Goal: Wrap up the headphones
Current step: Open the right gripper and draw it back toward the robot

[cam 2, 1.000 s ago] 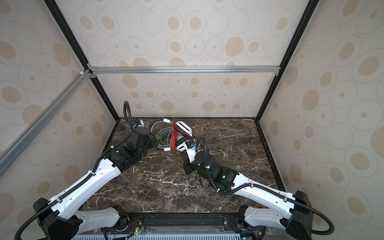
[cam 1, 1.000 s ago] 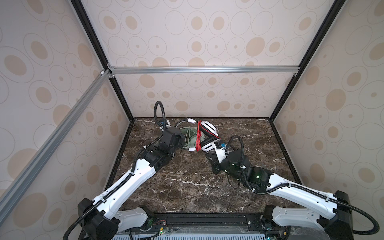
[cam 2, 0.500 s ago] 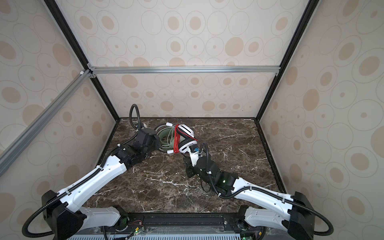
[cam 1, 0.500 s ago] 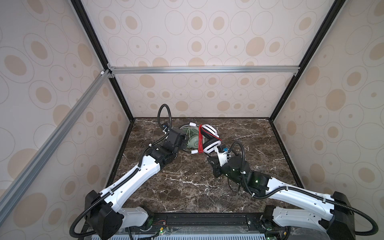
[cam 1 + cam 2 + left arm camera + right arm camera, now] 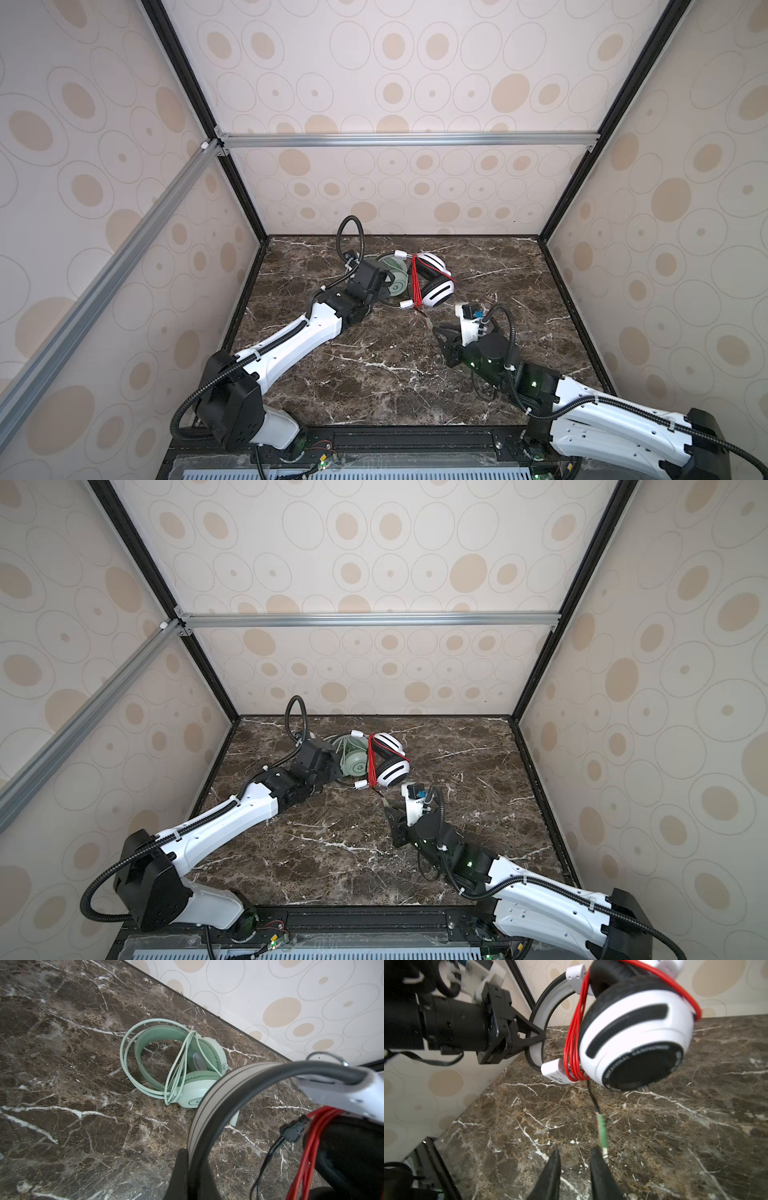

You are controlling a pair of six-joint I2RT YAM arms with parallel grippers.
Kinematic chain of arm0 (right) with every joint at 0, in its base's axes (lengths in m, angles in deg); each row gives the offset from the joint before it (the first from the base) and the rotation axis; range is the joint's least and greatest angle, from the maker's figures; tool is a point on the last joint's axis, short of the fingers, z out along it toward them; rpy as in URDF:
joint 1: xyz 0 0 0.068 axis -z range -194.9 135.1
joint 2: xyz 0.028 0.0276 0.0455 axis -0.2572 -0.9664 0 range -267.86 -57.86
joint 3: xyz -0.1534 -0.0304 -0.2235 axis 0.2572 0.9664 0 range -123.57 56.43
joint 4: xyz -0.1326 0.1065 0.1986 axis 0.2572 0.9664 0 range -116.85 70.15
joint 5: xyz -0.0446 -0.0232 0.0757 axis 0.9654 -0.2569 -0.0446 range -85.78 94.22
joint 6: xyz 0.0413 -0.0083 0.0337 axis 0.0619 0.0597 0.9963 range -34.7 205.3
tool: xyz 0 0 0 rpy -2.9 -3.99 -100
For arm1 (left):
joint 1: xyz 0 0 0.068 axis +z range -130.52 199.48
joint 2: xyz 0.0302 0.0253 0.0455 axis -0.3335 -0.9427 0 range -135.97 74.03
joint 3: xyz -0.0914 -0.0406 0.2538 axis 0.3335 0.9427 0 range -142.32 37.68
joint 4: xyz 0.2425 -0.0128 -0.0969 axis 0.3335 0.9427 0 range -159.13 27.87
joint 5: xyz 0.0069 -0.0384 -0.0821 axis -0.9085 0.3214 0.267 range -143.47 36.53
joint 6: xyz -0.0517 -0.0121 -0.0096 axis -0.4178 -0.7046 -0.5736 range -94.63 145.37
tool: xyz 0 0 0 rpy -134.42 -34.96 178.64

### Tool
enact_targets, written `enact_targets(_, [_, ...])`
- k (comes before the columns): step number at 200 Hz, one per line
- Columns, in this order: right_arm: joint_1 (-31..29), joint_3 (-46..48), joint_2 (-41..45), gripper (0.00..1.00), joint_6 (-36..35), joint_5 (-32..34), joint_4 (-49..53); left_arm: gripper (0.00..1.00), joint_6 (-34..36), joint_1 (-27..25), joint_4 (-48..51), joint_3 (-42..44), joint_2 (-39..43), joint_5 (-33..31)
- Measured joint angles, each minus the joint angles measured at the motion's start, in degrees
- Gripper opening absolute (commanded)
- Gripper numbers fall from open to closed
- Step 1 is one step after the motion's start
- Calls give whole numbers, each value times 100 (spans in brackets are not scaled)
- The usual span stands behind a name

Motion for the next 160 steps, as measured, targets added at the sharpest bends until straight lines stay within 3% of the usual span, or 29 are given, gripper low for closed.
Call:
enact_targets(73, [-2,385,1311,47,153,275,623,0,461,7,-365,46,2,129])
enact_targets(103, [-2,385,1926,56,-151,619,1032,0,990,-13,-369,22,11,131])
enact_targets(160, [345,61,2588,63,-793,977,1738,0,1792,-153,-341,-87,396,267])
